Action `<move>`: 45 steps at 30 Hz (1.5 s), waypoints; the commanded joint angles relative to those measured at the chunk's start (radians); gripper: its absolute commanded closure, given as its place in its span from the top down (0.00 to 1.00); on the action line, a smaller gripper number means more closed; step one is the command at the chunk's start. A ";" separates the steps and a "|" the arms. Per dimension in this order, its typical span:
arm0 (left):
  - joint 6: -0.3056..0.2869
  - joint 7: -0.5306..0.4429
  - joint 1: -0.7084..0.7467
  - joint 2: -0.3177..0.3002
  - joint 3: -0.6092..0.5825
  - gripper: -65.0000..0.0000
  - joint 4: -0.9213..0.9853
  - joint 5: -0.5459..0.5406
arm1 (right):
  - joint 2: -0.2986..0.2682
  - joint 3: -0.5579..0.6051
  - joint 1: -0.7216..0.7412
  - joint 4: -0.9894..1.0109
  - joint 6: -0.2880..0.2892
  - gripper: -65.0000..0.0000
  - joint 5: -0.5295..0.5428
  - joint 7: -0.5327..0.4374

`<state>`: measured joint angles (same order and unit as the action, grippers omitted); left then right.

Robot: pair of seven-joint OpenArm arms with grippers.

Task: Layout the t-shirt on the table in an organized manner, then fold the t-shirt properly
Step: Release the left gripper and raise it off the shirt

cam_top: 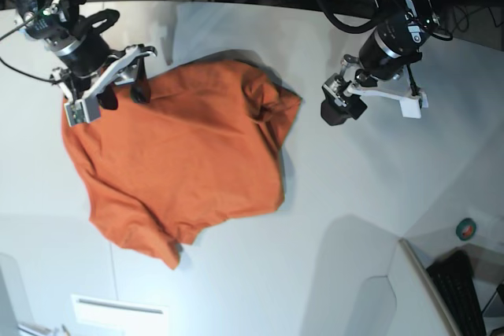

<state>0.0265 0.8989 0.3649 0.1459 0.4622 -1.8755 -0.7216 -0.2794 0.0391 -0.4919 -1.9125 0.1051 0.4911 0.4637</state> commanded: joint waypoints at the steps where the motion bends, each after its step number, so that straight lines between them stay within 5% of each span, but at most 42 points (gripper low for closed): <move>1: -0.007 -0.027 -0.004 -0.004 0.000 0.88 -0.017 -0.045 | -0.011 -0.005 0.005 -0.014 0.012 0.54 0.007 -0.021; 40: -0.007 -0.036 -0.011 -0.004 0.040 0.88 -0.011 -0.088 | -0.016 -0.003 0.037 -0.011 0.015 0.53 0.001 -0.016; 42: -0.007 -0.036 -0.013 -0.006 0.042 0.88 -0.011 -0.086 | -0.016 -0.003 0.039 -0.011 0.015 0.48 -0.001 -0.016; 45: -0.007 -0.036 -0.013 -0.045 0.031 0.88 -0.011 -0.086 | -0.040 -0.005 0.039 -0.011 0.015 0.22 -0.001 -0.016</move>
<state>0.0265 0.8787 0.3550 0.1078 0.4915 -1.8717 -0.7940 -0.3065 0.0410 -0.4583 -1.9091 0.1143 0.4911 0.4709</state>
